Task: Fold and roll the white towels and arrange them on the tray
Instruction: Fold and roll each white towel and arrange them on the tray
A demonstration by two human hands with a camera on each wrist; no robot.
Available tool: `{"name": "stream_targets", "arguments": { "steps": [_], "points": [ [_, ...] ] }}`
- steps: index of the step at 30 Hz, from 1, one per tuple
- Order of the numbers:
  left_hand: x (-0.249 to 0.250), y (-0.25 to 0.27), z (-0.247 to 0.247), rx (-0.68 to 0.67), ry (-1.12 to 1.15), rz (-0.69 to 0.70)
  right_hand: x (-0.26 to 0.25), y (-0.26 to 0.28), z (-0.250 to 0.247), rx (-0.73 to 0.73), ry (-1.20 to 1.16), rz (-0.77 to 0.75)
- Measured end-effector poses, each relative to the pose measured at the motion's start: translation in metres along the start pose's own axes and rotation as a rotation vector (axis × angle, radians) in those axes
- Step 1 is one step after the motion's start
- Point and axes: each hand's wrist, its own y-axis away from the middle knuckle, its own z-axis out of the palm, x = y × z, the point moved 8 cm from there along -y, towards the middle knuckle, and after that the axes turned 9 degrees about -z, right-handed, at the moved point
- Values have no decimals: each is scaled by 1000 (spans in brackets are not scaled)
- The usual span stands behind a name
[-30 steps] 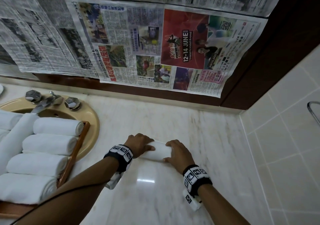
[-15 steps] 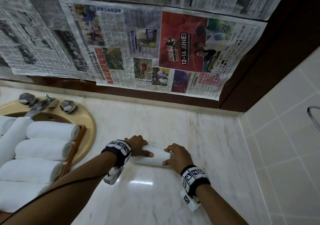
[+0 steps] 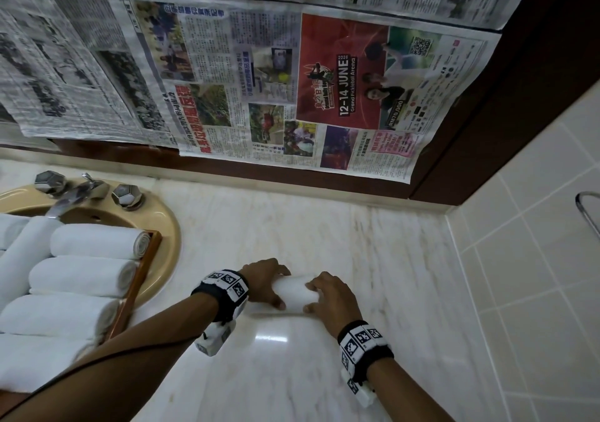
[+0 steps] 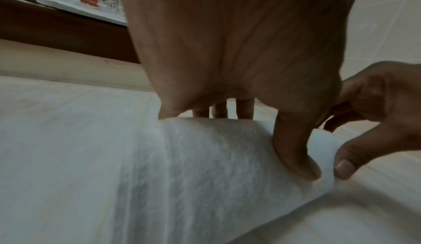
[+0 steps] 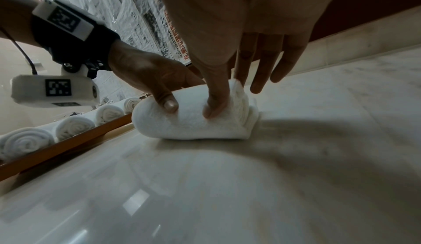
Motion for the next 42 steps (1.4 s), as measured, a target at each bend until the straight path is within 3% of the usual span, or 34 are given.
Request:
{"name": "stream_targets", "arguments": {
  "steps": [6, 11, 18, 23, 30, 35, 42],
  "points": [
    [15, 9, 2, 19, -86, 5, 2, 10, 4, 51, -3, -20],
    [18, 23, 4, 128, -103, 78, -2, 13, -1, 40, 65, -58],
    [-17, 56, -10, 307, 106, 8, -30, 17, -21, 136, 12, -149],
    [-73, 104, -38, 465, 327, -86, -56, 21, -26, 200, -155, -135],
    [-168, 188, -62, 610, 401, -206, -132, 1, 11, 114, -212, -233],
    [-248, 253, -59, 675, 502, -264, -222, -27, 56, 60, -193, -310],
    [-380, 332, -48, 740, 460, -318, -330, -45, 151, 70, -206, -342]
  ]
}}
